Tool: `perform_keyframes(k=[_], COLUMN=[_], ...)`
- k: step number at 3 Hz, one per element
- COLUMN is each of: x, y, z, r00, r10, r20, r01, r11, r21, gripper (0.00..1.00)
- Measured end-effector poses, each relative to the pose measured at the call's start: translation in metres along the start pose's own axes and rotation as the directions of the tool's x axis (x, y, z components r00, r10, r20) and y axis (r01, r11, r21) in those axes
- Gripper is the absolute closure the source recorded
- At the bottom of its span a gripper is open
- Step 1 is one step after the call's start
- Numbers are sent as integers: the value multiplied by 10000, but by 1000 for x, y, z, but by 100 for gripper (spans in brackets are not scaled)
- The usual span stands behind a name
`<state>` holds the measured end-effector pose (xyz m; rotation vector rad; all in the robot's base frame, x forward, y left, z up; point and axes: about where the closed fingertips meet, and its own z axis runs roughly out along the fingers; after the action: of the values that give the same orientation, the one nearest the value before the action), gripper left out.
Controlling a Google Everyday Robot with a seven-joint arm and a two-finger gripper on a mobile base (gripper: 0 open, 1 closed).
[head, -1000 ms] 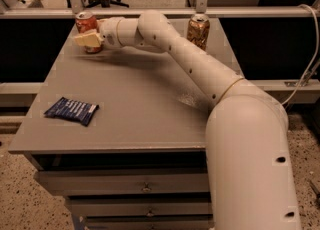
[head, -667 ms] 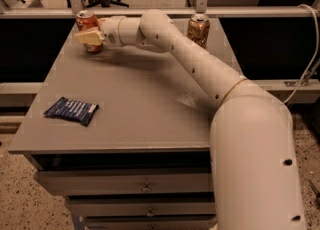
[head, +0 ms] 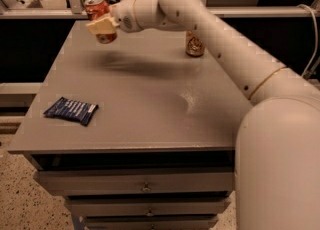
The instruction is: Knock coke can over
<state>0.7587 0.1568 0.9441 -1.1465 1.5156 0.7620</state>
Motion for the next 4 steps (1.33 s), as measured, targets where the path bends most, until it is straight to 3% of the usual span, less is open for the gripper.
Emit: perform_keyframes(k=[1,2,3,4], x=[1,17,40,64], y=[12,22,27,29], z=[-57,-100,-128,-137], r00=[9820,9172,8088,6830], r10=[-495,-845,-1128,-1412], r20=[-1822,-3893,-5772,-7166], r01=[508,970,1395,1691], r11=[9987,9952,9902,9851], r21=[24,124,19,-330], gripper=[100,100,100,82])
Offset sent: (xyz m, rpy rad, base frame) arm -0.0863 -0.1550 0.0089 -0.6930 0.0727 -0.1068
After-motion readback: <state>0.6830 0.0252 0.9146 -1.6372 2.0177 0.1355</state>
